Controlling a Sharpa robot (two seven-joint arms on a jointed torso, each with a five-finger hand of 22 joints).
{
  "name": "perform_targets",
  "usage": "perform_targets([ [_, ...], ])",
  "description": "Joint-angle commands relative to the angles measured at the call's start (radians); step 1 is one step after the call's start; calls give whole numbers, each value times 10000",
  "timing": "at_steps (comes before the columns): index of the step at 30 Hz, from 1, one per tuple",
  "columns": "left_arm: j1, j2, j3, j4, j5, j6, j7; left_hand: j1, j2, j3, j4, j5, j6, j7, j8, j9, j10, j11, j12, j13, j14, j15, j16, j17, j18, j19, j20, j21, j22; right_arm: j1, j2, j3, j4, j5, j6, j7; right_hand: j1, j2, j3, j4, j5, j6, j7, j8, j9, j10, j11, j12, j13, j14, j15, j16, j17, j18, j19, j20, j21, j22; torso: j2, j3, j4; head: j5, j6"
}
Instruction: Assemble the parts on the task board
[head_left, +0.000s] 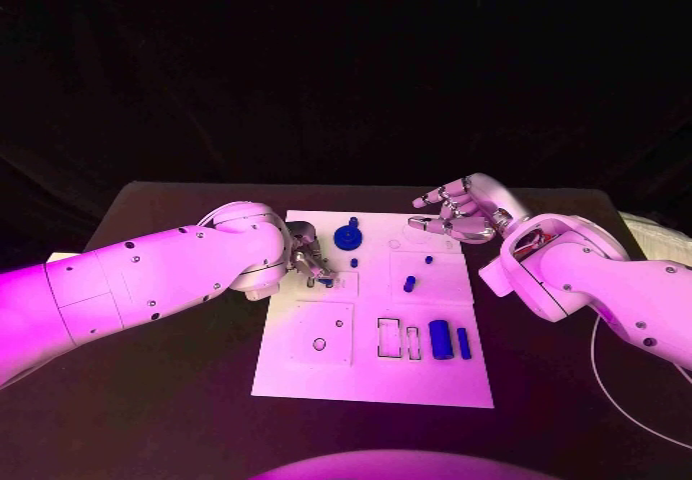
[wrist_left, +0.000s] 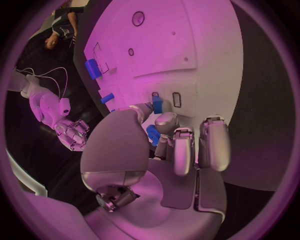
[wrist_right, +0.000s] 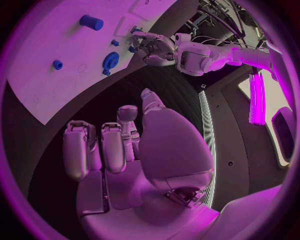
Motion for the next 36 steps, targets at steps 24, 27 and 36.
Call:
perform_targets([
  [24, -41, 131, -35, -41, -132, 851, -184, -330, 109, 1642, -1699, 2, 138, -109, 83, 118, 187, -51, 128, 102, 1050, -51, 30, 2633, -188, 105, -8, 43, 493, -7, 1, 1, 42, 150, 147, -22, -56, 9, -39, 4, -2, 73, 10, 27, 14, -52, 6, -39, -16, 508, -35, -48, 12, 134, -37, -4, -66, 57, 2, 15, -9, -43, -21],
  [27, -40, 166, -35, -94, -117, 885, -186, -526, 155, 1549, -1661, -13, 194, -135, 102, 152, 218, -68, 153, 117, 1050, -64, 30, 2633, -195, 125, -18, 58, 527, -7, -8, 1, 58, 165, 158, -33, -58, 15, -47, 13, 5, 74, 10, 27, 15, -50, 6, -31, -12, 508, -35, -48, 14, 134, -37, -3, -66, 57, 2, 22, -5, -53, -34],
  [36, -38, 354, -32, -334, -77, 1067, -193, -1360, 316, 1082, -1389, -20, 363, -219, 107, 232, 305, -131, 307, 269, 1050, -120, 30, 2633, -219, 193, -70, 110, 643, -7, -43, 1, 128, 449, 181, -67, -80, 56, -75, 59, 31, 103, 4, 40, 20, -41, 2, -10, -8, 512, -37, -47, 22, 133, -32, -4, -65, 62, -2, 18, 8, -70, -65],
])
